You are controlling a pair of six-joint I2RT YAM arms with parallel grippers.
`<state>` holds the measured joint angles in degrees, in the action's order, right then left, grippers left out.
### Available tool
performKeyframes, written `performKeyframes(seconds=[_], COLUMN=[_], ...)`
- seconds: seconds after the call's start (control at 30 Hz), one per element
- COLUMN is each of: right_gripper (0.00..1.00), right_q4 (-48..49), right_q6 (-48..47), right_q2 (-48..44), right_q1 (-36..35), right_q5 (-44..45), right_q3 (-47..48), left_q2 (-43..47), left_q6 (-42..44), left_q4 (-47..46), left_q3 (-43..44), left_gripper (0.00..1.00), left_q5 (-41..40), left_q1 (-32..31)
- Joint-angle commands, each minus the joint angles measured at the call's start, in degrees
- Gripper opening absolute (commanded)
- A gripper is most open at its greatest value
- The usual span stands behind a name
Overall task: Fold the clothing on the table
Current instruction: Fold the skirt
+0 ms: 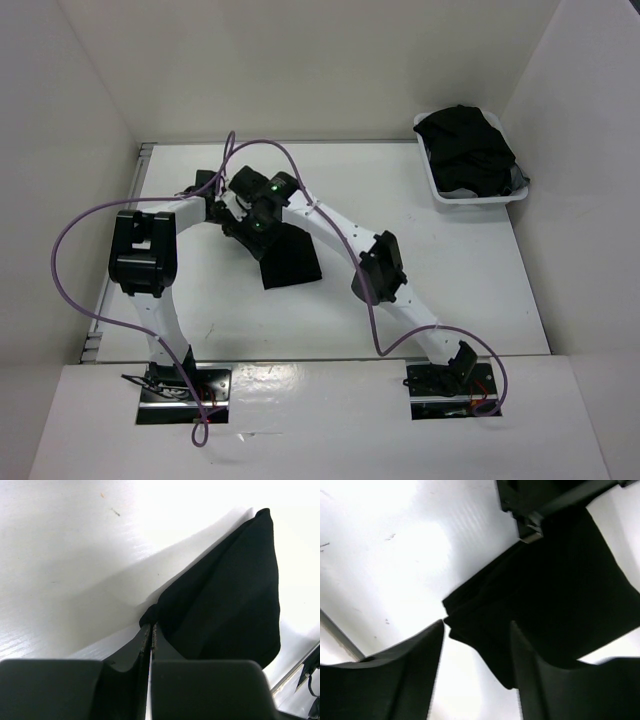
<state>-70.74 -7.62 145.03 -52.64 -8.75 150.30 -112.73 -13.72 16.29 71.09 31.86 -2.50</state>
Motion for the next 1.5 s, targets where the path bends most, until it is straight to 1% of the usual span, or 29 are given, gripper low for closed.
performKeyframes(seconds=[0.0,0.07,0.13,0.23,0.27,0.3,0.37,0.4,0.43,0.47,0.5,0.53,0.57,0.6,0.63,0.67,0.7,0.77,0.8,0.83,0.87,0.9,0.93,0.97,1.0,1.07,1.23,1.43,1.47], right_gripper=[0.63,0.66,0.66,0.68,0.68,0.68,0.7,0.71,0.71,0.72,0.72,0.73,0.75,0.75,0.76,0.77,0.8,0.83,0.84,0.85,0.87,0.87,0.88,0.89,0.89,0.9,0.92,0.93,0.93], right_q4=[-1.41,-1.42,-2.12,-2.12,-2.12,-1.6,-0.98,-0.02,1.21,1.74,2.44,4.28,5.16,6.04,7.01,9.11,10.17,13.94,15.44,16.94,18.17,19.92,20.72,21.25,21.87,21.87,21.87,21.87,21.87], right_q6=[-1.79,-2.31,-3.11,-4.25,-4.25,-4.25,-4.86,-4.86,-4.86,-4.86,-4.86,-4.86,-4.86,-4.86,-4.86,-4.86,-4.86,-4.34,-3.81,-3.81,-3.2,-3.19,-3.19,-2.67,-2.67,-2.67,-2.14,-1.61,-1.61], right_q2=[-0.8,-1.41,-2.82,-6.5,-7.82,-10.88,-14.32,-18.17,-20.12,-22.14,-26.16,-28.38,-30.49,-32.51,-36.62,-38.49,-40.34,-45.7,-47.46,-50.69,-52.29,-53.7,-55.11,-57.82,-59.06,-62.31,-66.11,-69.18,-69.7], right_q1=[-0.88,-1.41,-1.41,-1.41,-1.41,-1.41,-1.41,-1.41,-1.41,-1.41,-1.41,-1.41,-1.41,-0.89,-0.1,0.6,1.57,5.95,8.15,13.04,15.88,18.86,21.76,26.67,28.63,32.06,35.24,38.05,38.57], right_q5=[-3.28,-4.08,-5.3,-5.31,-3.92,-2.95,-0.23,0.92,2.32,5.3,6.89,8.65,12.49,14.36,16.21,18.31,21.81,24.91,25.71,26.41,26.42,24.94,22.32,21.07,20.01,18.78,20.79,20.79,20.79], right_q3=[4.3,4.3,4.3,1.32,0.01,-3.05,-6.49,-8.34,-12.62,-14.84,-19.73,-22.39,-27.73,-30.65,-33.55,-36.63,-42.75,-49.02,-55.05,-57.81,-60.1,-63.86,-65.38,-67.92,-68.99,-71.97,-76.82,-81.82,-81.83], left_q2=[1.55,1.55,1.55,2.86,3.47,4.87,6.46,7.77,8.39,9.97,10.85,11.82,14.09,15.24,16.39,18.57,19.47,20.7,21.23,21.23,20.62,20.1,18.7,17.81,16.76,13.6,6.84,0.23,-0.29], left_q6=[0.0,0.0,0.0,0.0,0.53,0.53,1.23,1.76,3.07,3.6,4.13,5.18,5.71,6.33,7.81,8.78,10.01,14.56,16.42,18.18,21.59,23.19,24.86,27.66,28.99,31.89,33.4,32.88,32.35], left_q4=[-0.21,-0.21,0.4,2.15,2.16,2.77,4.61,6.97,8.3,9.53,11.46,12.26,12.88,13.67,14.2,14.73,16.04,17.97,20.42,21.75,23.24,26.3,28.07,31.22,32.65,35.8,38.11,38.81,38.81], left_q3=[-0.34,-0.34,-0.34,1.06,1.59,1.6,2.38,3.52,4.05,4.06,4.06,4.06,4.06,4.06,3.27,3.27,3.27,4.58,6.32,7.39,8.53,9.67,12.12,13.27,14.24,16.44,17.5,17.5,17.5], left_gripper=[0.0,0.0,0.0,0.15,0.2,0.35,0.48,0.52,0.56,0.64,0.68,0.71,0.77,0.79,0.81,0.83,0.85,0.91,0.94,0.99,0.99,0.99,0.99,0.99,0.99,0.99,0.99,0.99,0.99], left_q5=[1.01,1.01,0.41,-1.18,-1.18,-1.18,-1.18,-1.18,-1.18,-1.18,-1.18,-1.18,-0.4,0.22,0.75,1.71,2.85,8.03,10.22,13.98,15.85,17.61,20.5,21.83,22.89,24.82,25.45,24.75,23.27], left_q1=[-0.13,-0.13,-0.13,1.09,1.88,3.02,6.8,8.2,9.52,12.41,13.91,15.23,17.33,17.88,17.88,16.84,15.7,12.71,9.57,7.97,6.3,3.24,1.73,0.32,-2.3,-4.69,-11.54,-14.89,-15.51])
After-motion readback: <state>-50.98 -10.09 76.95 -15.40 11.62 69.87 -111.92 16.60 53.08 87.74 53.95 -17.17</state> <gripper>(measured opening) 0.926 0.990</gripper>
